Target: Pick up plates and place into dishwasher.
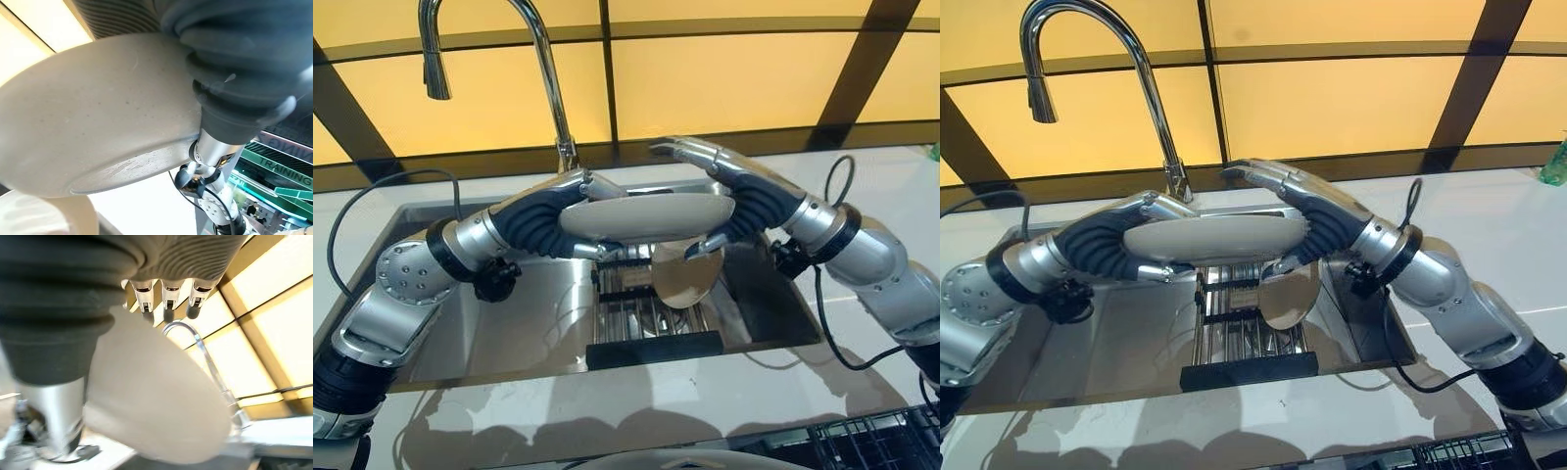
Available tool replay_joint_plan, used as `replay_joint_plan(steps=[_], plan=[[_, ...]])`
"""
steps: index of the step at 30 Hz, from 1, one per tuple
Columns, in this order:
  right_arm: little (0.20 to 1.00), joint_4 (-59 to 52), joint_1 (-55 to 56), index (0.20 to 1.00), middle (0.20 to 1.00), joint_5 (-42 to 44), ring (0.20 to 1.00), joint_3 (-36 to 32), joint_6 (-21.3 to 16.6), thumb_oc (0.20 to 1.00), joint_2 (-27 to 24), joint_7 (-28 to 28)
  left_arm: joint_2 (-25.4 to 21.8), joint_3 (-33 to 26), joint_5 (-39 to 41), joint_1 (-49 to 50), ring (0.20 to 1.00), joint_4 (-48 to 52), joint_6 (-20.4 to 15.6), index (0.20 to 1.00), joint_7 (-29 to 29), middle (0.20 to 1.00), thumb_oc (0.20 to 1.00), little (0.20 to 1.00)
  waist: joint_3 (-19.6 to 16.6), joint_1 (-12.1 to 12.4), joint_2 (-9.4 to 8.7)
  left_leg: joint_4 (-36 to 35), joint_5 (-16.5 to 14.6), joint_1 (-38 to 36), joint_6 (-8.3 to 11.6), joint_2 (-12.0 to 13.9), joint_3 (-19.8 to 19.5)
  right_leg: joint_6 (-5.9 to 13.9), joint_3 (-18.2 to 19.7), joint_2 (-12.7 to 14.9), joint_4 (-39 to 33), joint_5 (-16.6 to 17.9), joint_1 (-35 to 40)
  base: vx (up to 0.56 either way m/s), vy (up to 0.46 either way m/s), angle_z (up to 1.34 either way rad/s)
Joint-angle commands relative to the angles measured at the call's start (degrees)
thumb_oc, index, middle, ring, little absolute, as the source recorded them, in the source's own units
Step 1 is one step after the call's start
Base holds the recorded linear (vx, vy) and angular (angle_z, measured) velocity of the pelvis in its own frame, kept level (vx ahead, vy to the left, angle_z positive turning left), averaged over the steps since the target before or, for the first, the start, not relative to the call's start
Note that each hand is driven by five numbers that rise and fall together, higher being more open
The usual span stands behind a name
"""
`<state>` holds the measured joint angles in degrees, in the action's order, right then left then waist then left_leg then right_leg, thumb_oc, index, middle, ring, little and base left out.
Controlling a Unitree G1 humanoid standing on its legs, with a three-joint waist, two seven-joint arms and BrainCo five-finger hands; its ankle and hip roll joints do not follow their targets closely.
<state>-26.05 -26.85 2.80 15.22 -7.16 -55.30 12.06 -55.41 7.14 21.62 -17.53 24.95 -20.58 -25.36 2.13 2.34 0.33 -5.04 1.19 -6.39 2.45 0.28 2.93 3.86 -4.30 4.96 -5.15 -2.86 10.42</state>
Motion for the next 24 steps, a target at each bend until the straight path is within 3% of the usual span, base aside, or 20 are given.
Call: replay_joint_plan(steps=[1,3,5,6,7,24], plan=[[1.0,2.64,-2.81,1.0,1.0,0.81,1.0,-0.95,1.78,1.0,-2.64,-2.08,-1.66,-1.6,4.09,-4.92,0.2,1.15,-4.07,0.2,0.25,0.2,0.2,0.2,-4.68,0.4,-0.86,0.77,-5.17,0.09,-1.44,-1.31,-1.97,2.3,-0.49,0.12,2.79,-0.02,-3.56,0.0,0.0,0.0],[1.0,2.49,-2.5,1.0,1.0,1.53,1.0,-1.18,2.05,1.0,-2.16,-0.6,-1.13,-1.74,3.88,-5.06,0.2,0.96,-3.89,0.2,-0.16,0.2,0.2,0.2,-4.68,0.38,-0.88,0.75,-5.19,0.13,-1.45,-1.36,-2.09,2.3,-0.47,0.13,2.73,0.0,-3.54,0.0,0.0,0.0],[0.567,2.15,-1.86,0.567,0.567,1.55,0.567,-1.21,2.08,0.567,-2.01,0.17,-0.9,-1.95,3.9,-4.99,0.2,0.99,-3.95,0.2,-0.42,0.2,0.2,0.2,-4.69,0.43,-0.87,0.77,-5.2,0.15,-1.44,-1.36,-2.15,2.34,-0.57,0.2,2.74,-0.03,-3.52,0.0,0.0,0.0],[0.231,2.16,-1.86,0.231,0.231,2.14,0.231,-0.92,2.2,0.231,-1.87,0.5,-0.8,-1.79,3.8,-5.24,0.2,1.01,-3.87,0.2,-0.28,0.2,0.2,0.2,-4.7,0.42,-0.88,0.76,-5.2,0.16,-1.44,-1.36,-2.16,2.36,-0.55,0.21,2.75,-0.06,-3.52,0.0,0.0,0.0],[0.2,2.17,-1.86,0.2,0.2,2.33,0.2,-0.73,2.03,0.2,-1.66,1.0,-0.72,-1.72,3.69,-5.41,0.2,0.95,-3.88,0.2,-0.19,0.2,0.2,0.2,-4.68,0.41,-0.89,0.78,-5.24,0.19,-1.42,-1.34,-2.16,2.35,-0.52,0.22,2.79,-0.12,-3.56,0.0,0.0,0.0],[0.2,3.01,-0.64,0.2,0.2,12.8,0.2,-0.3,-0.11,0.2,5.41,0.12,3.09,-1.04,3.78,-6.77,0.2,0.47,-3.7,0.2,-0.56,0.2,0.2,0.2,-4.56,0.1,-0.77,0.96,-5.44,0.1,-1.5,-1.2,-1.66,2.04,0.2,-0.17,2.64,-0.33,-3.4,0.0,0.0,0.0]])
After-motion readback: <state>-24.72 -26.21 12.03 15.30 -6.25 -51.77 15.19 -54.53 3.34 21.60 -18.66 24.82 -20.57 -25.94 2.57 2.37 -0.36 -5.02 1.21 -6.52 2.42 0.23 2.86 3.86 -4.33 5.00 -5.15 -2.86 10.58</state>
